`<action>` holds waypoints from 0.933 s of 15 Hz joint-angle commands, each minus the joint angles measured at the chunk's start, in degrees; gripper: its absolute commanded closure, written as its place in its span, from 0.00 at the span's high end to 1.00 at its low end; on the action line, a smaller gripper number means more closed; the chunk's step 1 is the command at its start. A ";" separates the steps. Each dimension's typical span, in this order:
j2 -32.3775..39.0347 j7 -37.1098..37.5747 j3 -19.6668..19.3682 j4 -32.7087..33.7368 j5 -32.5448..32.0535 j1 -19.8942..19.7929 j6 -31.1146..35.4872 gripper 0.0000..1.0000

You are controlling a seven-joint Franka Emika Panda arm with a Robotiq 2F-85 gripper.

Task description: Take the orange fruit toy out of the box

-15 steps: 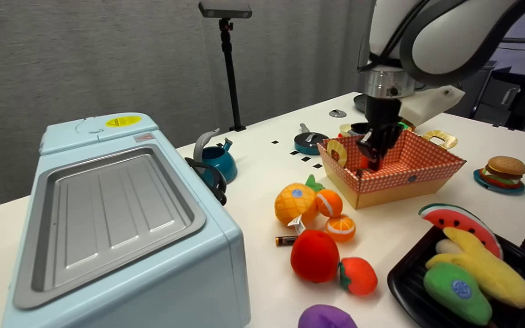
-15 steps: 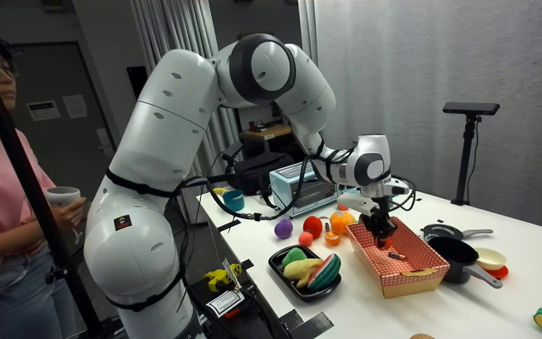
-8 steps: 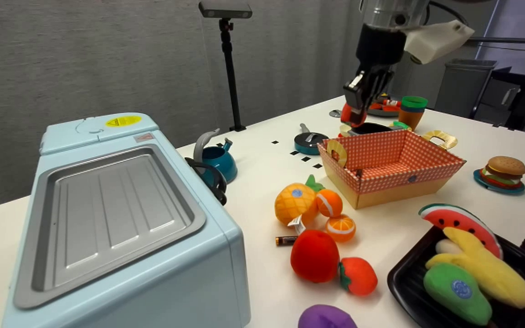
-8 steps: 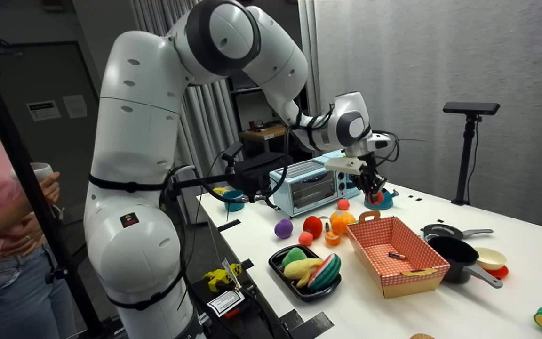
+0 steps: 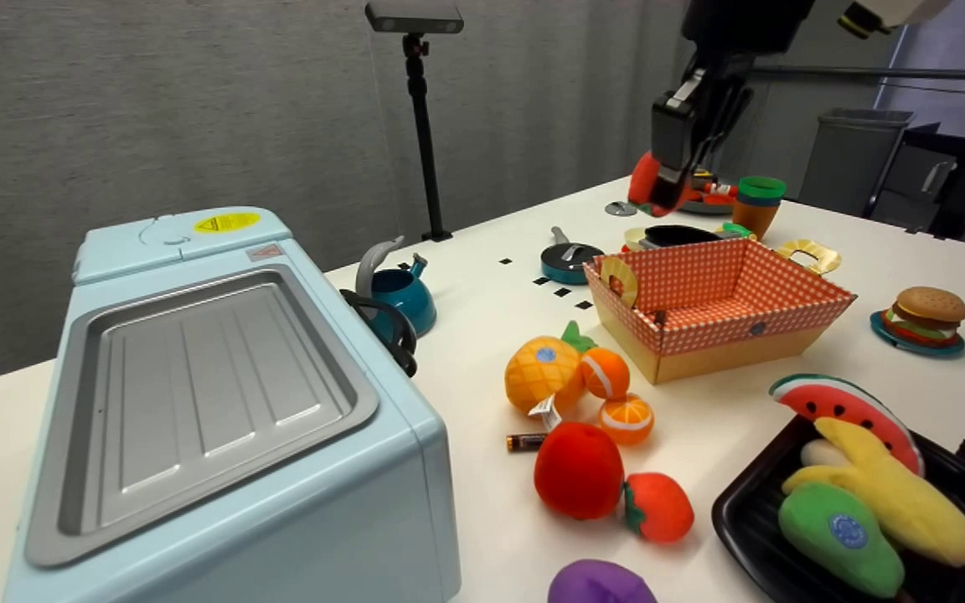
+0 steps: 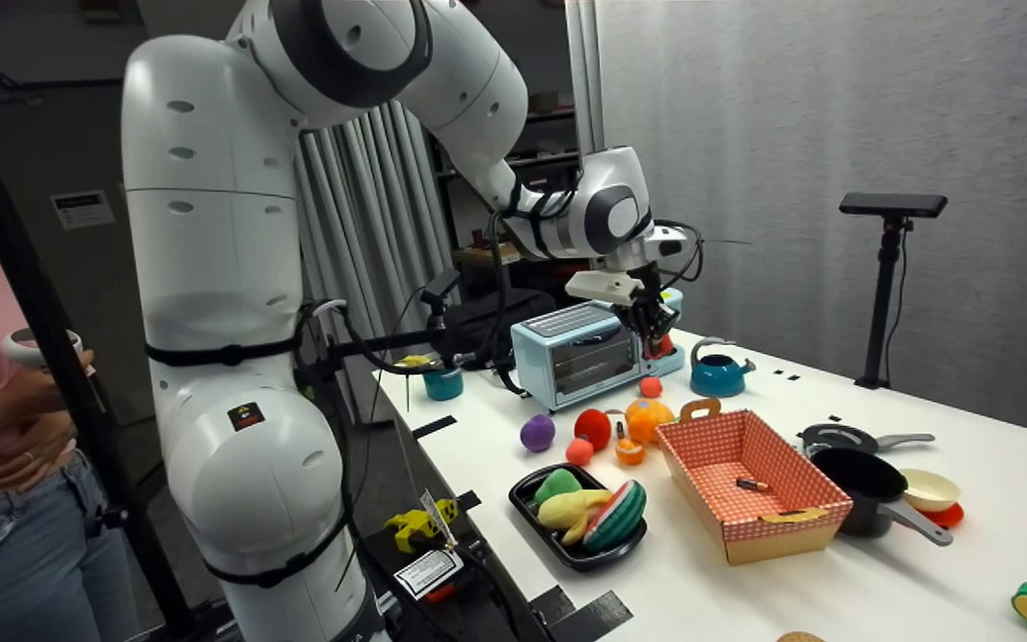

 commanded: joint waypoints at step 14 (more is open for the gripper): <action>-2.75 -6.11 2.73 -8.68 9.02 -2.00 -6.13 0.75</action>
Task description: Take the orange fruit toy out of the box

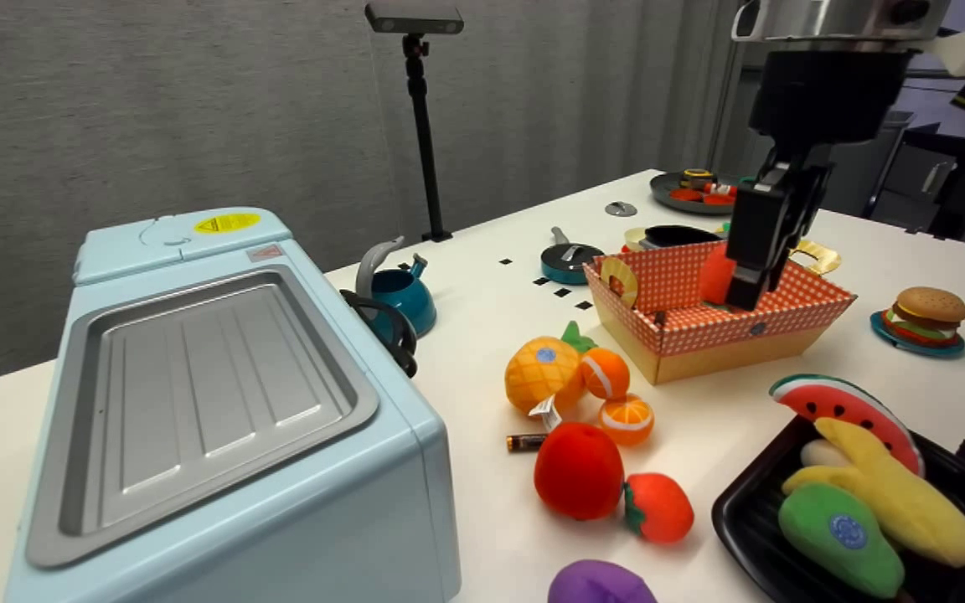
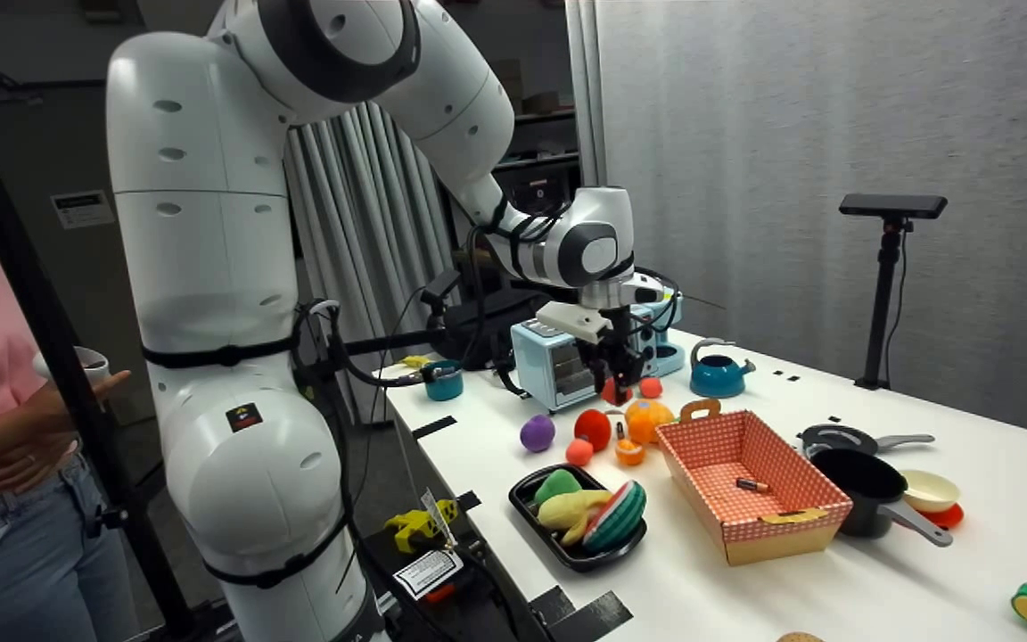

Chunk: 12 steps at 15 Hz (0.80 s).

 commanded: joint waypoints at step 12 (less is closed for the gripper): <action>0.60 2.13 -4.09 1.63 -3.68 -3.08 4.13 1.00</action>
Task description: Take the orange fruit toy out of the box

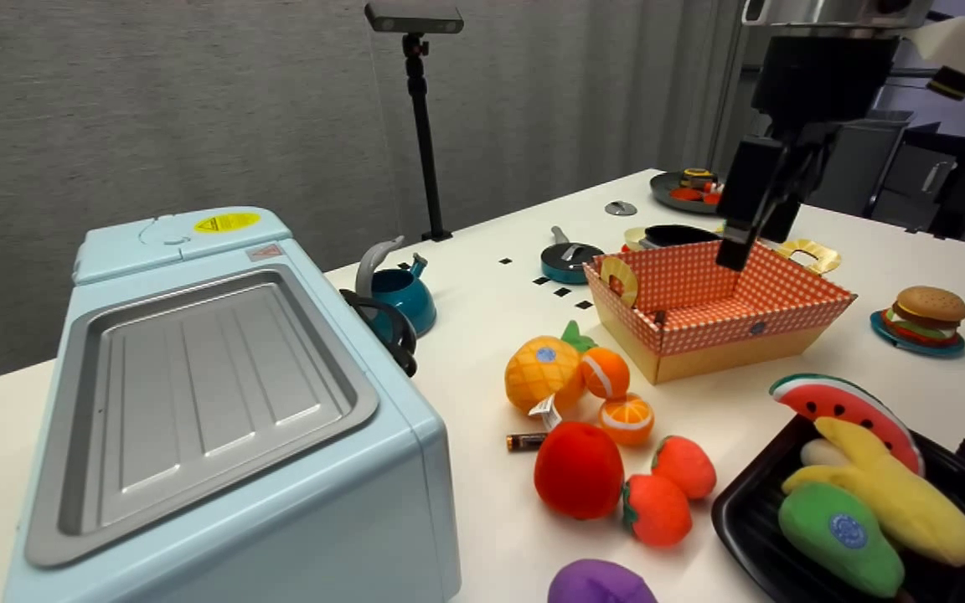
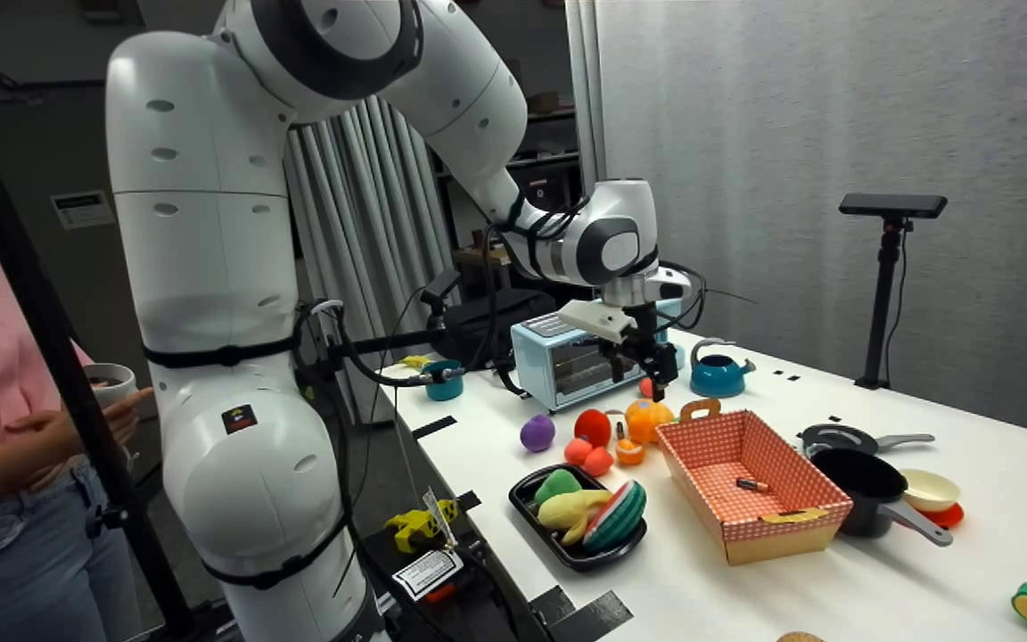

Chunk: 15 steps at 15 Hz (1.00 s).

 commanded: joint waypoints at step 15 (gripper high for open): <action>0.34 4.25 -4.61 1.68 -3.04 -3.47 6.36 1.00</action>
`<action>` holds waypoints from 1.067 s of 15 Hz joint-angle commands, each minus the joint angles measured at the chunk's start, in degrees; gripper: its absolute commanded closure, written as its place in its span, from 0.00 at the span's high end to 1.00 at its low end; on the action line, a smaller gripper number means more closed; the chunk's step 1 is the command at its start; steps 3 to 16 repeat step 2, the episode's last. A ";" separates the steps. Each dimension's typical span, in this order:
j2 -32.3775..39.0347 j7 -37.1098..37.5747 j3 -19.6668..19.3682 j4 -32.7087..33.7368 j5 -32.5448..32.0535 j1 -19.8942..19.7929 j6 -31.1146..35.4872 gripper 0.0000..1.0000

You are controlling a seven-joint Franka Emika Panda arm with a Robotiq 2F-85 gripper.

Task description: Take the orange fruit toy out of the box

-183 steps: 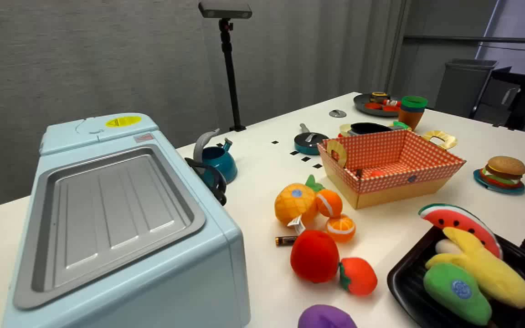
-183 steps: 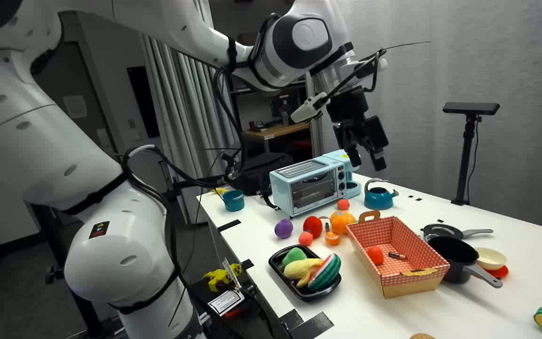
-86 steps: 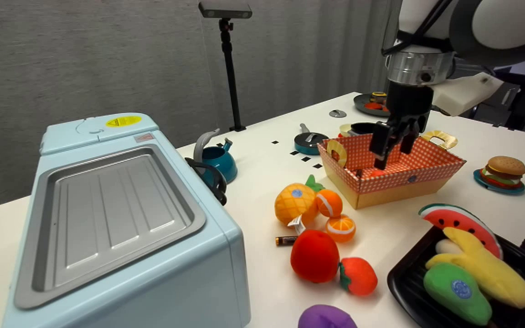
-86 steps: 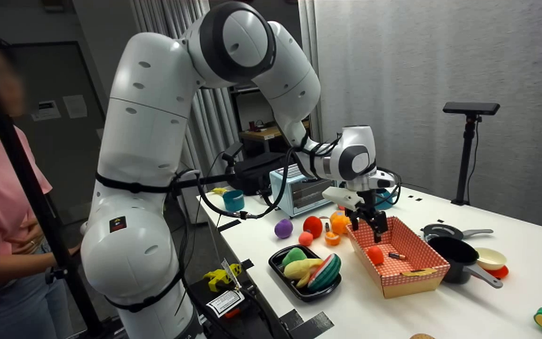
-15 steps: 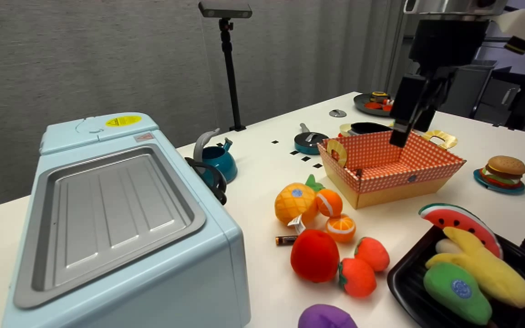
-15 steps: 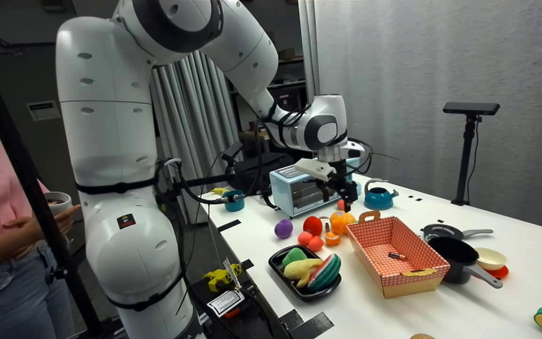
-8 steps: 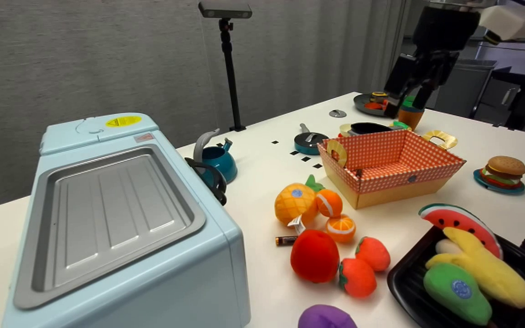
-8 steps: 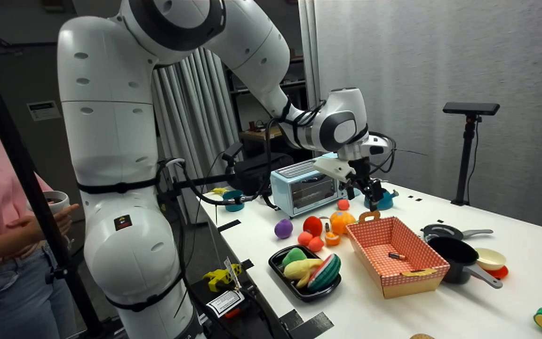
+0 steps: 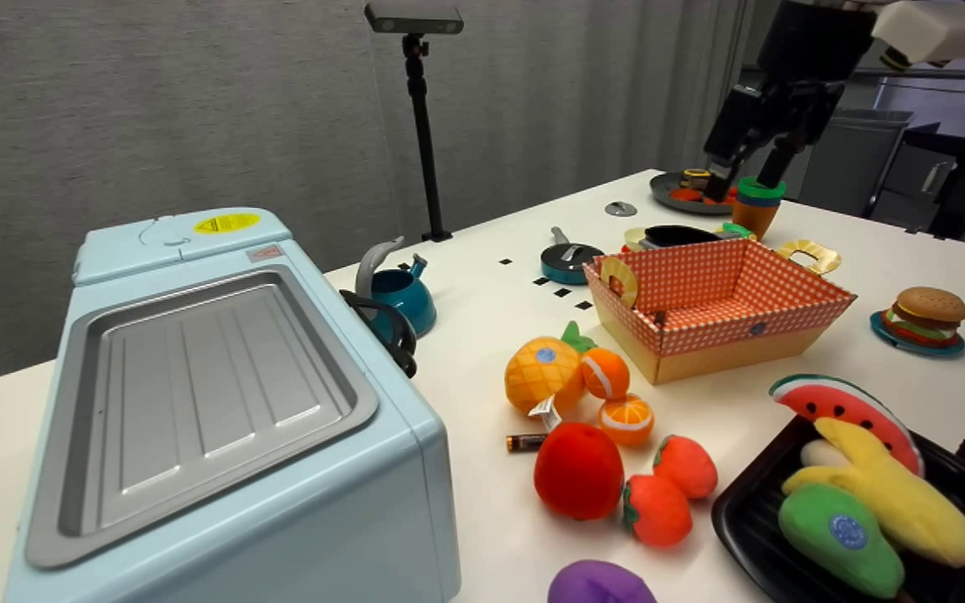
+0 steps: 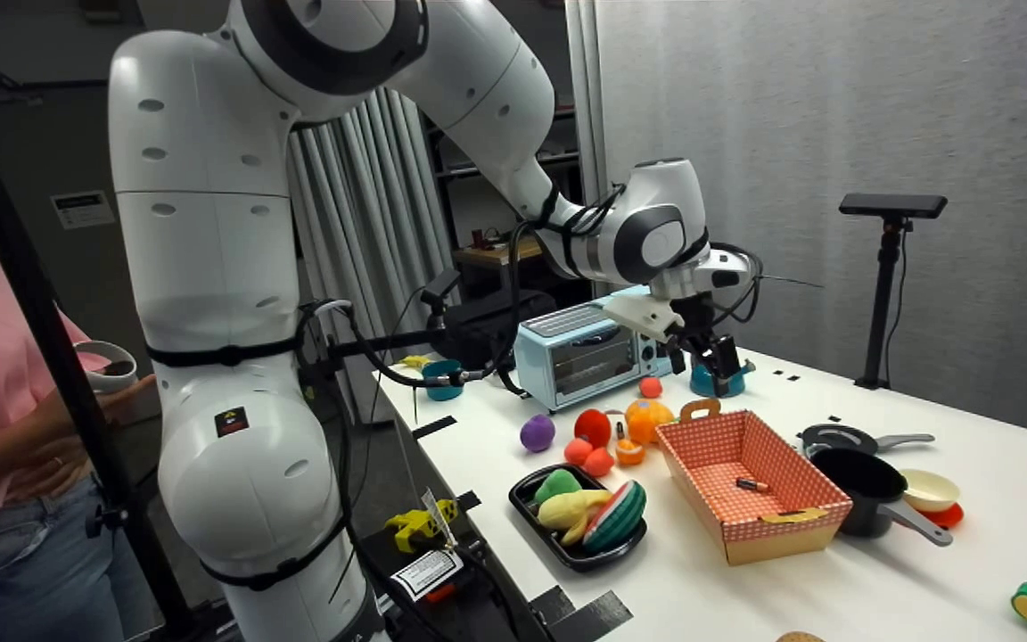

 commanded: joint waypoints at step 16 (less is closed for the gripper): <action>-0.02 0.04 0.60 0.05 -0.15 -0.63 -0.10 1.00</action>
